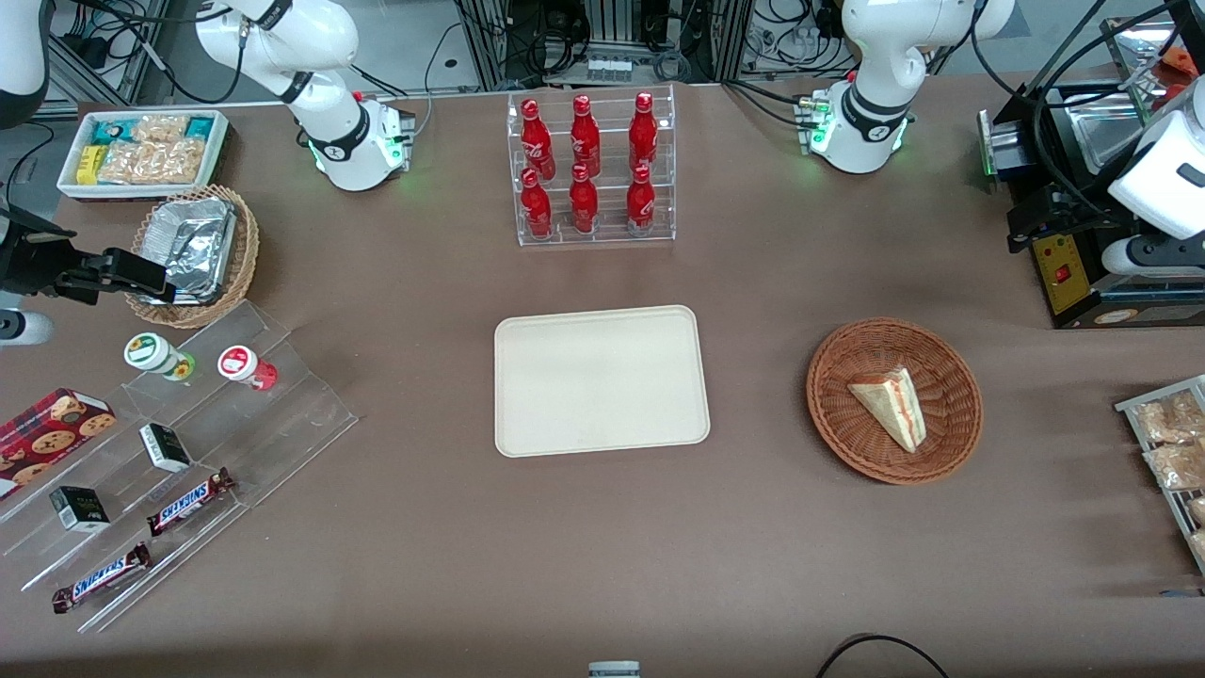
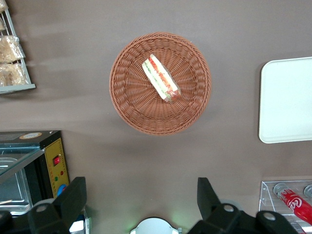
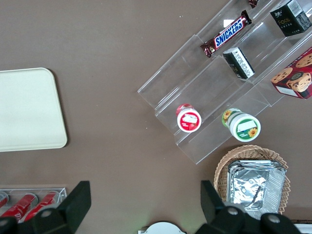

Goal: Place sandwich from basket to tray
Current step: 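Move the left gripper down over the sandwich in the wicker basket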

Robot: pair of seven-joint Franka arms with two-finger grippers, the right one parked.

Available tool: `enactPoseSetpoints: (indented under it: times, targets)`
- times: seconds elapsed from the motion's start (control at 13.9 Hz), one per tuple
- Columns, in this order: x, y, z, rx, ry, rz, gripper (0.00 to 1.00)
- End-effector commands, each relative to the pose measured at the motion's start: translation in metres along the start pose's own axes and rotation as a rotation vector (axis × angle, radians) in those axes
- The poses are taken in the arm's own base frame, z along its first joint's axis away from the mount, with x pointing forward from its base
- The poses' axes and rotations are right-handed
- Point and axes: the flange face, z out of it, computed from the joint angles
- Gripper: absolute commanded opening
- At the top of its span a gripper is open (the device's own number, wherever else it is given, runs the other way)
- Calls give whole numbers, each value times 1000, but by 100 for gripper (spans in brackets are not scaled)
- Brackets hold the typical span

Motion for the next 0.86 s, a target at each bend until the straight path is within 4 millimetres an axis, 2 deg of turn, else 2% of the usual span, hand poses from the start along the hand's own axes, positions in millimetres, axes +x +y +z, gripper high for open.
enactPoseSetpoints:
  times: [0.0, 0.14, 0.36, 0.5, 0.79]
  targets:
    - [-4, 5, -7, -16, 24, 10, 100]
    - [4, 6, 5, -22, 5, 10, 100]
    - [26, 10, 38, -22, -3, 13, 100]
    - [41, 11, 65, -23, -10, 13, 100]
    - [78, 21, 136, -12, 2, -41, 100]
